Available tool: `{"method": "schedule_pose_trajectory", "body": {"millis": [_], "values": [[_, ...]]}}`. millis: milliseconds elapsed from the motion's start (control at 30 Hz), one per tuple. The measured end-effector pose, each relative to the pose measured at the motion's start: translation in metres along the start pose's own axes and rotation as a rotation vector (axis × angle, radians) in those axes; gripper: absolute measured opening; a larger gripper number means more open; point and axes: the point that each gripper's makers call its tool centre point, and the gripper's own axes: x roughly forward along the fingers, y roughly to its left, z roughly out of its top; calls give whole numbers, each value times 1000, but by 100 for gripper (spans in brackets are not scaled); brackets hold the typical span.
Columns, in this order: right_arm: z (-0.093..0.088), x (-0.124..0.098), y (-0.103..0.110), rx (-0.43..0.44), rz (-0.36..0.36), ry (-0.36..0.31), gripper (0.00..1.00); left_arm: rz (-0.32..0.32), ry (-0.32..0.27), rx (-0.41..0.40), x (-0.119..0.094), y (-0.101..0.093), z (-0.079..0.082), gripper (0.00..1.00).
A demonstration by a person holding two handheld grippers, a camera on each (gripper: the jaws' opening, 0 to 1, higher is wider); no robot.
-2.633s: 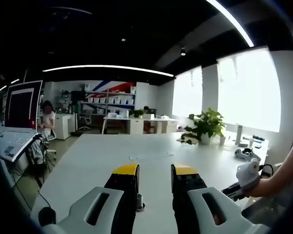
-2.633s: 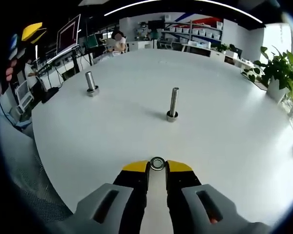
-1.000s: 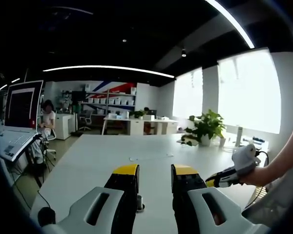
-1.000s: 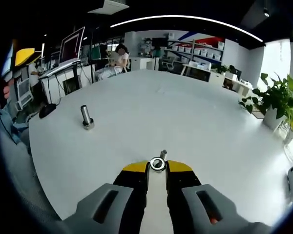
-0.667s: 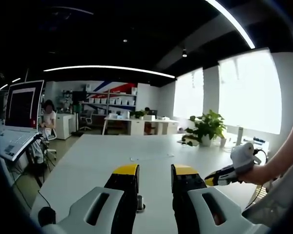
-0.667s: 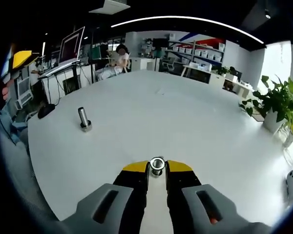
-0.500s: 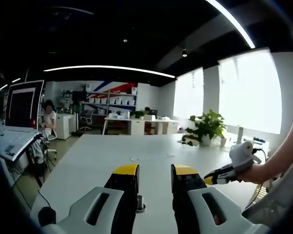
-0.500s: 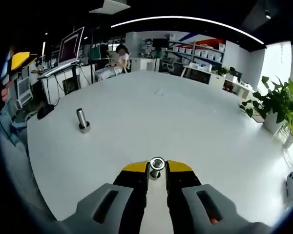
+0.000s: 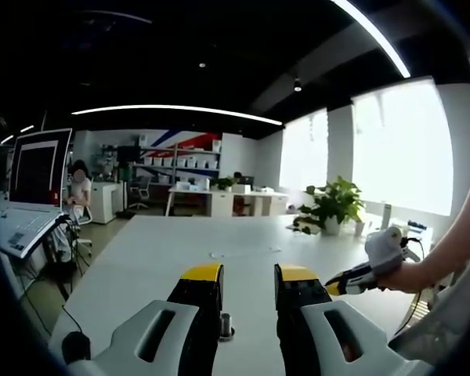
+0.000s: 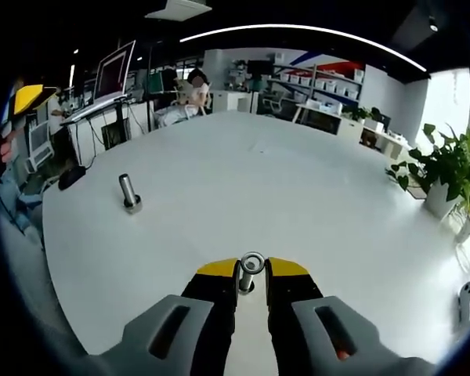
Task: Place the washer onto the threaded stud by aligning its center hole with the stud, sliding it down to the base, and recovering from edge contact or off-axis alignment until the washer reaches the visible bottom stop.
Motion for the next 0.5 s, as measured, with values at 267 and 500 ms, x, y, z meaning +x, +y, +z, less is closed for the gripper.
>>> {"method": "schedule_pose_trajectory", "body": {"millis": [267,500], "values": [[-3,4,0,-4,2,18,15,3,0,-1,0,1,0,24],[-7,6,1,-4,6,26,15,5,3,-4,0,2,-1,24]]}}
